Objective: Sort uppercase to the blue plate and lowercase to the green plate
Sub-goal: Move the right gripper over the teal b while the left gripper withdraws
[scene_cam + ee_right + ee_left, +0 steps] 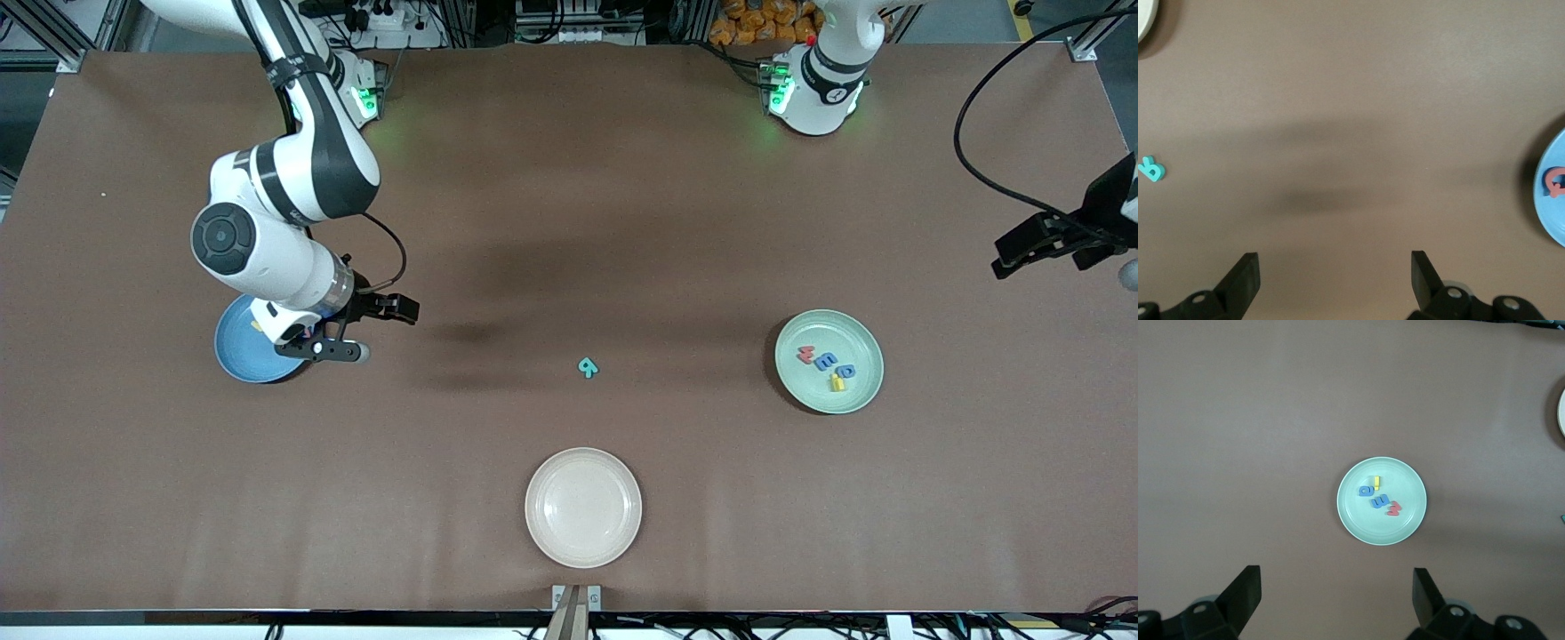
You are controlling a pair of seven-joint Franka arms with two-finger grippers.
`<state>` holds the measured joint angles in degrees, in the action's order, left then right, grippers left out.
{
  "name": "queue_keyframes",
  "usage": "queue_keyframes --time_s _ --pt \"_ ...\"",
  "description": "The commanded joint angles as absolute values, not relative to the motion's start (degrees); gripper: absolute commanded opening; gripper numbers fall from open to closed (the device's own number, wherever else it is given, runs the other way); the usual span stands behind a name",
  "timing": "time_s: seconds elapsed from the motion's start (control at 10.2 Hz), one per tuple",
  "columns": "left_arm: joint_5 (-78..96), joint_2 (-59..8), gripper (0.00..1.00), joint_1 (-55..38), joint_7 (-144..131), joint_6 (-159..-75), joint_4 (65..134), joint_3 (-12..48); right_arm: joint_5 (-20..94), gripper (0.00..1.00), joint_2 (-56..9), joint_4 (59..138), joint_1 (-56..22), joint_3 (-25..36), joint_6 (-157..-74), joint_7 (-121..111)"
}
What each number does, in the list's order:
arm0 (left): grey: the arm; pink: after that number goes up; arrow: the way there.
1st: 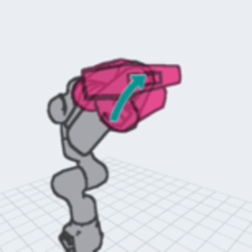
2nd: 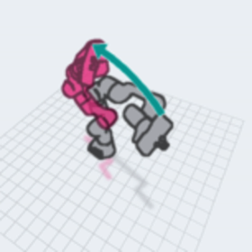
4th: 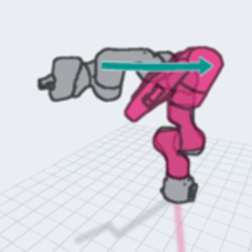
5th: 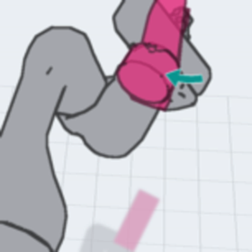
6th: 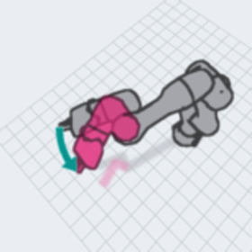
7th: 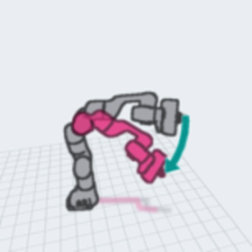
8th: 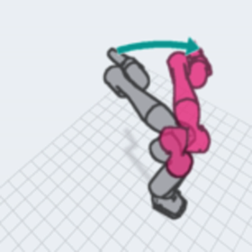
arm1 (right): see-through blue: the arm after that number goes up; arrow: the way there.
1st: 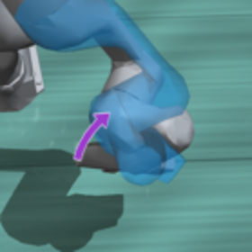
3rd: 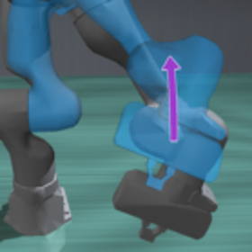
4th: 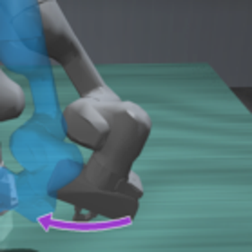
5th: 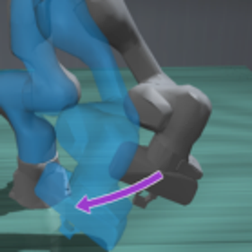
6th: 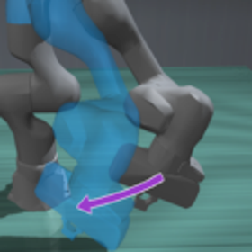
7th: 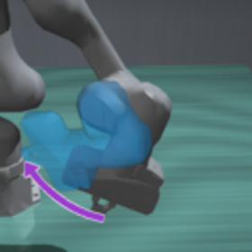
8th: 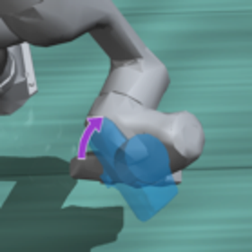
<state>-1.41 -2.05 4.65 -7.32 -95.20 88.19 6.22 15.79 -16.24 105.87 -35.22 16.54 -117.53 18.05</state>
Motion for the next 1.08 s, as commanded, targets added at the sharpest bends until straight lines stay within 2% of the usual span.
queue_keyframes --time_s 0.0,0.29,0.69,0.88,0.98 --pt "0.09 -1.58 1.0 4.48 -5.63 -94.31 88.24 5.71 15.38 1.0 -18.18 102.06 -34.8 12.85 -118.21 25.27" --pt "1.58 -2.11 1.0 4.04 -6.06 -94.39 88.24 5.71 9.96 1.0 -24.76 93.9 -35.15 6.44 -119.62 37.66" --pt "3.52 -2.2 1.0 3.43 -6.68 -94.39 88.24 6.15 6.42 0.98 -34.43 84.31 -36.03 1.59 -120.32 49.11" --pt "3.25 -2.11 1.0 3.34 -6.85 -94.31 88.33 7.02 5.54 0.98 -37.52 82.62 -36.73 0.0 -121.02 49.48" --pt "2.82 -1.94 1.0 3.6 -6.86 -94.22 88.59 8.25 3.97 0.99 -38.66 82.62 -37.78 -0.26 -123.98 49.92"
